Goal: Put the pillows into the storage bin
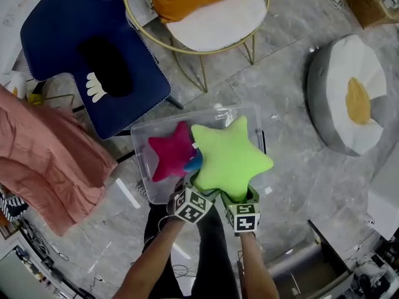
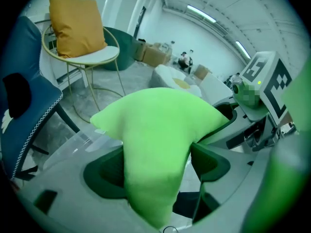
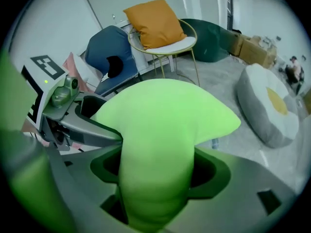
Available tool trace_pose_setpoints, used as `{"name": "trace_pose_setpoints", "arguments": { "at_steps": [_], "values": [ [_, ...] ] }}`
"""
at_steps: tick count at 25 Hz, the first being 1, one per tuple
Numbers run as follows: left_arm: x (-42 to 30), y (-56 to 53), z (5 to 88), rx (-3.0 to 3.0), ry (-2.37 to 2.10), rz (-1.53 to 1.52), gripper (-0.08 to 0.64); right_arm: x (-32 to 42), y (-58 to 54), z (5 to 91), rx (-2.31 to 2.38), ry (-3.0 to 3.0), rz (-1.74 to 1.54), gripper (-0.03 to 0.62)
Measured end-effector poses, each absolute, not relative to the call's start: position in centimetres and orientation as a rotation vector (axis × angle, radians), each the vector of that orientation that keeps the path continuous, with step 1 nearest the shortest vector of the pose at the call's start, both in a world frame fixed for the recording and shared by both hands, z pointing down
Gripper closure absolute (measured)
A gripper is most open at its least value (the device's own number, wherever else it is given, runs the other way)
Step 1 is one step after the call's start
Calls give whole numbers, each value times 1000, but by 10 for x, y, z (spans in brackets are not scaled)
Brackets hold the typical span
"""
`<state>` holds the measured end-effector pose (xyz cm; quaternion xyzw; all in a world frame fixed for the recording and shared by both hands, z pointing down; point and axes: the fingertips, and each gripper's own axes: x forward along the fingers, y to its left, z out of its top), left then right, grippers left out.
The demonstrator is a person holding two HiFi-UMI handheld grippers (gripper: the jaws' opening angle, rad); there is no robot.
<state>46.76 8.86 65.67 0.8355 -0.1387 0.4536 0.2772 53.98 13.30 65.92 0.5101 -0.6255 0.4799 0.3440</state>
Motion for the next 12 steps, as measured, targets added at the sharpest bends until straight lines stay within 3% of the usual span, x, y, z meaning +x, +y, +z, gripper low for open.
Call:
{"name": "trace_pose_setpoints", "arguments": {
  "at_steps": [12],
  "values": [
    [486,65,712,2221,-302,1436,160,543,132,741,1308,-1624,1888,227]
  ]
}}
